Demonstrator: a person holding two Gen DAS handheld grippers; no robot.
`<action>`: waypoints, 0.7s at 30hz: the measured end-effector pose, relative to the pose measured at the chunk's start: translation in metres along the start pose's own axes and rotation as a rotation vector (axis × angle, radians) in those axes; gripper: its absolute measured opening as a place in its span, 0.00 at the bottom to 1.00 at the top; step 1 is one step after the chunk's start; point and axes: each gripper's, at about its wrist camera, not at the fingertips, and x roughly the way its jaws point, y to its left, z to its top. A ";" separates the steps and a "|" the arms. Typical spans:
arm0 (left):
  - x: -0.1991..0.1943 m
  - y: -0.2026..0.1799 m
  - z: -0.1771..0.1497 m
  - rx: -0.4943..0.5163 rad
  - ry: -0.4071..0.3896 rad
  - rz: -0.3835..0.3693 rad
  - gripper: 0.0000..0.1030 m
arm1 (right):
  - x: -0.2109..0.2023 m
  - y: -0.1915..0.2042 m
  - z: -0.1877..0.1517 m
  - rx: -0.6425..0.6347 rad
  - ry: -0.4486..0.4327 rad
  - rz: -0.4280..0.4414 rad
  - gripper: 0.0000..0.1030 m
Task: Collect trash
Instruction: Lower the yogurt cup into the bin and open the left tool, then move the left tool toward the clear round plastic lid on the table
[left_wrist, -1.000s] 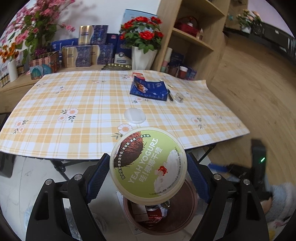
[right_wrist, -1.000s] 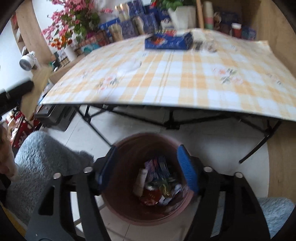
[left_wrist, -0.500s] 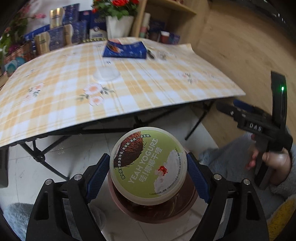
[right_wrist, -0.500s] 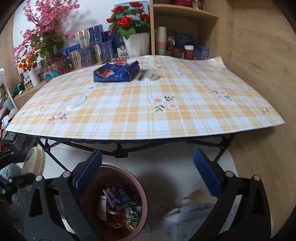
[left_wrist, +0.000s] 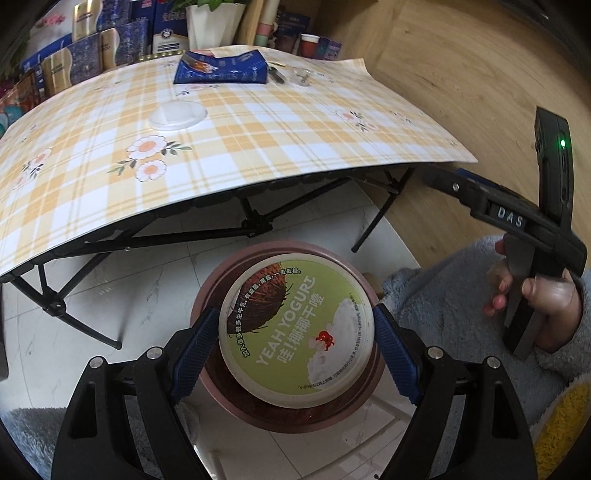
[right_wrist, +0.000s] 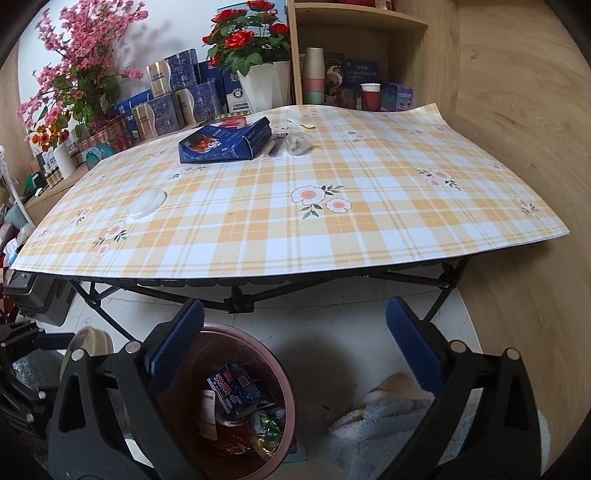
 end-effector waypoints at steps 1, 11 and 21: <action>0.001 -0.001 0.000 0.005 0.004 -0.002 0.79 | 0.000 0.000 0.000 0.002 0.002 0.000 0.94; 0.004 -0.007 0.000 0.032 0.008 -0.030 0.85 | 0.003 0.002 -0.001 -0.009 0.013 0.010 0.94; -0.007 0.007 0.002 -0.048 -0.058 0.014 0.86 | 0.006 0.001 -0.001 -0.007 0.022 0.012 0.94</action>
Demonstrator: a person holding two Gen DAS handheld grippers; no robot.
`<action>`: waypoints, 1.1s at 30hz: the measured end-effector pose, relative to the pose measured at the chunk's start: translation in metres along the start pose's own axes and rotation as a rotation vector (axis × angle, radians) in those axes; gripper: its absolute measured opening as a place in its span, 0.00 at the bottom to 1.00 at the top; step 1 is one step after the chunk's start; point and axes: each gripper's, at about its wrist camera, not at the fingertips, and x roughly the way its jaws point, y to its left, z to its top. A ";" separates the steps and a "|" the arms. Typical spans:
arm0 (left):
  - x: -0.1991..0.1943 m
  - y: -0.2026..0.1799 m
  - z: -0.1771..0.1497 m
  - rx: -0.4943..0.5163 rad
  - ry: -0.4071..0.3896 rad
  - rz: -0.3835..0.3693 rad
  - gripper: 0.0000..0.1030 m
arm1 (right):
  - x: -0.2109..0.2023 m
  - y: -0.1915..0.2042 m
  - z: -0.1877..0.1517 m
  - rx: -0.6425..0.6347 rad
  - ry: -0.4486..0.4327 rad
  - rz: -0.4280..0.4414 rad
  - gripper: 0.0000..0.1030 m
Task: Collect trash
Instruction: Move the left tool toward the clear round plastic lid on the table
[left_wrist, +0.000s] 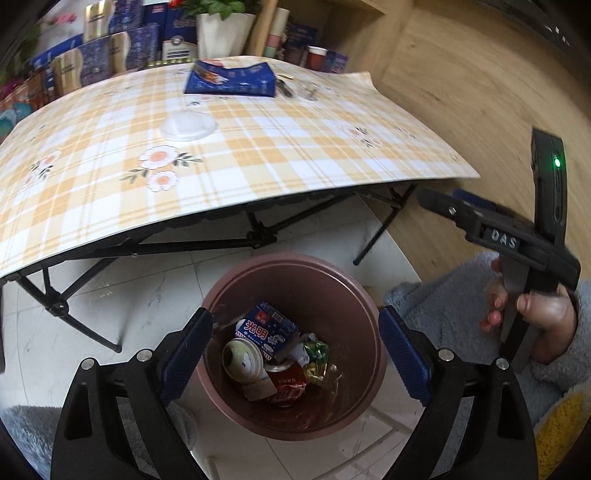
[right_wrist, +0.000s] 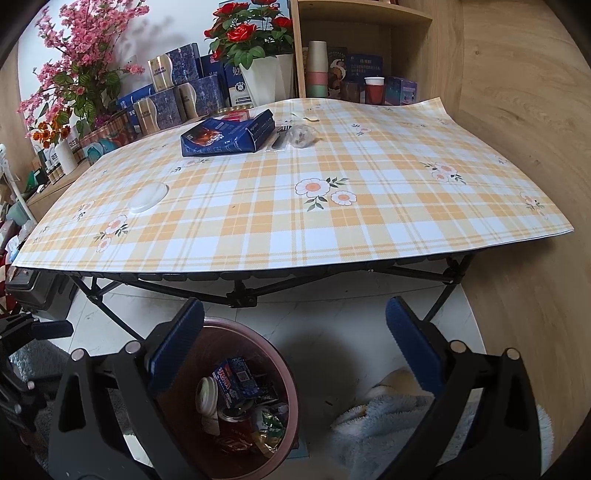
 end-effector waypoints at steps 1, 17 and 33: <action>-0.001 0.002 0.001 -0.011 -0.006 0.007 0.86 | 0.000 0.000 -0.001 0.000 0.002 0.002 0.94; -0.024 0.052 0.045 -0.181 -0.140 0.083 0.86 | 0.003 -0.005 0.027 -0.010 0.019 0.063 0.95; 0.064 0.074 0.161 -0.073 -0.032 0.258 0.86 | 0.041 -0.016 0.079 -0.028 0.052 0.159 0.95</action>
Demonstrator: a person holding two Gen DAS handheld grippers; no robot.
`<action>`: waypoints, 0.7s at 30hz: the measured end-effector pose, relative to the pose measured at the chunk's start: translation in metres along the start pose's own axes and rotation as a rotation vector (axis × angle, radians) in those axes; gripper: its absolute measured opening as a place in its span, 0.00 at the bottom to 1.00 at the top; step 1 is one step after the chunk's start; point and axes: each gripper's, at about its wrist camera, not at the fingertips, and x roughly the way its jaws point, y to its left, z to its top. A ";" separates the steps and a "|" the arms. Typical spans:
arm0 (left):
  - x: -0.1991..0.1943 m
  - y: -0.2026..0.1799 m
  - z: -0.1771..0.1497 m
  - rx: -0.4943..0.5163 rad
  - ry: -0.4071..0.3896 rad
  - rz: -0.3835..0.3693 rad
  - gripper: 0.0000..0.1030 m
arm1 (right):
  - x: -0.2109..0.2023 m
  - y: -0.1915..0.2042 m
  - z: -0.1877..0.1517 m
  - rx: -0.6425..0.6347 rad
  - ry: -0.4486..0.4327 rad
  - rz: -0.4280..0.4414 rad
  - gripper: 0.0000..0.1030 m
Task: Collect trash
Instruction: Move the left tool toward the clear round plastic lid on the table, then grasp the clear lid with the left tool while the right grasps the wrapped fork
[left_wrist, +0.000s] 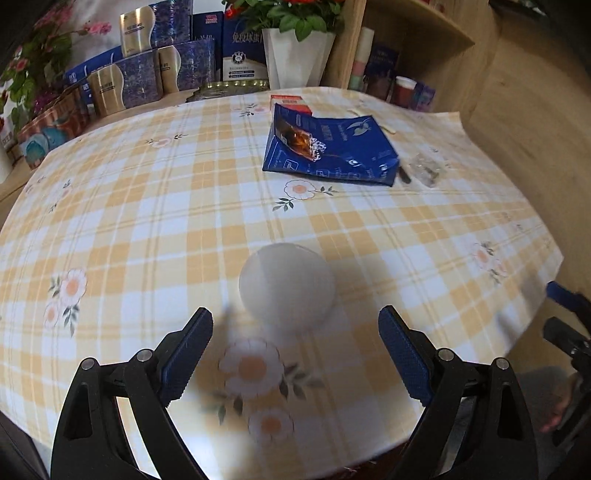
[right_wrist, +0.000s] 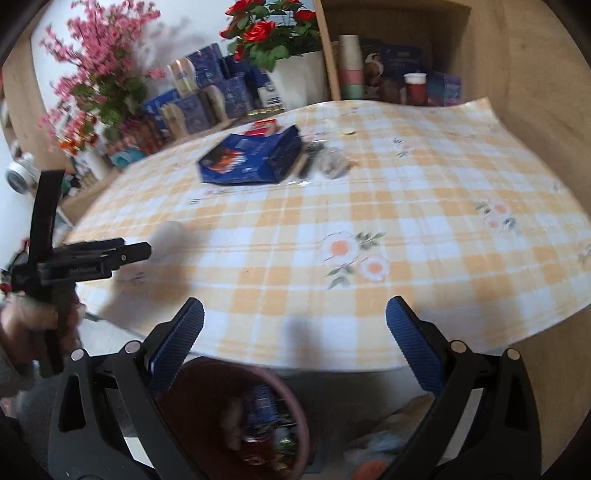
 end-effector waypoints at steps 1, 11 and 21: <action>0.005 0.000 0.002 0.005 0.002 0.010 0.86 | 0.003 0.001 0.002 -0.014 0.003 -0.012 0.95; 0.035 -0.004 0.015 0.031 0.015 0.094 0.85 | 0.018 -0.005 0.011 -0.085 0.000 -0.060 0.94; 0.028 -0.004 0.018 0.063 -0.002 0.055 0.62 | 0.025 -0.014 0.036 -0.087 -0.030 -0.089 0.94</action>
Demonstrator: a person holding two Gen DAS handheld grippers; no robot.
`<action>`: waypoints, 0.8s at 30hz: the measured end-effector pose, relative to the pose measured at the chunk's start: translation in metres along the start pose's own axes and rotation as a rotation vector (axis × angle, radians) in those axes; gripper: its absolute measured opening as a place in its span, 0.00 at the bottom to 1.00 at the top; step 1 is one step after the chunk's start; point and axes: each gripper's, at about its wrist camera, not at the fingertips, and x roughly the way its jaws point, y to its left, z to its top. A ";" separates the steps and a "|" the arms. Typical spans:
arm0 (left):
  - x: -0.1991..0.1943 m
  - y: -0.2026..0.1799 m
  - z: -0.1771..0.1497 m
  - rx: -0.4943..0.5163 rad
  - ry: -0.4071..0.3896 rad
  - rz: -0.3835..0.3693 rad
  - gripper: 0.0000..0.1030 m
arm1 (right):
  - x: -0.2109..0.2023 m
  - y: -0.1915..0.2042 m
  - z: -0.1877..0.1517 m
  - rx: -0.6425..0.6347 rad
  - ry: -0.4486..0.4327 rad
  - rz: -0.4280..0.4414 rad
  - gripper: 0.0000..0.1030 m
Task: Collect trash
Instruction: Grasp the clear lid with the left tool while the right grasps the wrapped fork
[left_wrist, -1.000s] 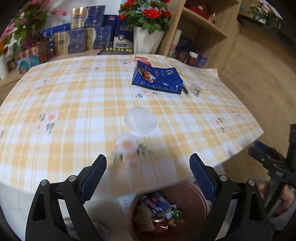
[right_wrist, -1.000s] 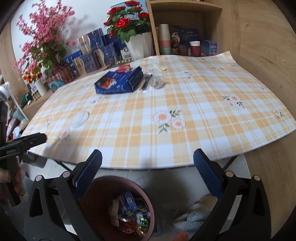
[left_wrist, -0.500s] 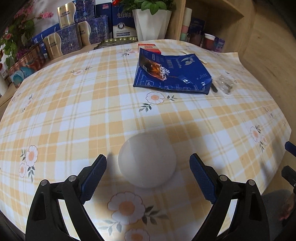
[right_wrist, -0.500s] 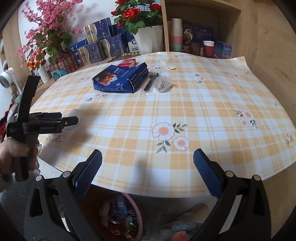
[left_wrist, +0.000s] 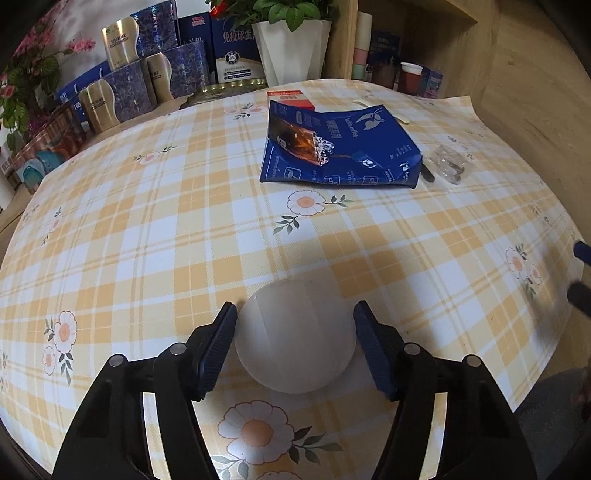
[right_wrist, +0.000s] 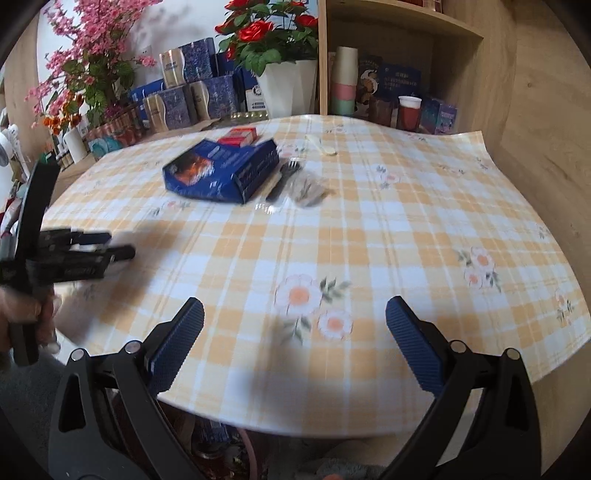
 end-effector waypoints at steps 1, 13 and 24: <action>-0.002 0.000 0.000 0.001 -0.007 0.001 0.62 | 0.002 -0.003 0.007 0.005 -0.004 0.005 0.94; -0.053 0.011 -0.013 -0.109 -0.074 -0.098 0.62 | 0.099 -0.029 0.105 0.212 0.071 0.103 0.72; -0.073 0.027 -0.033 -0.138 -0.077 -0.100 0.62 | 0.156 -0.024 0.120 0.300 0.153 0.003 0.63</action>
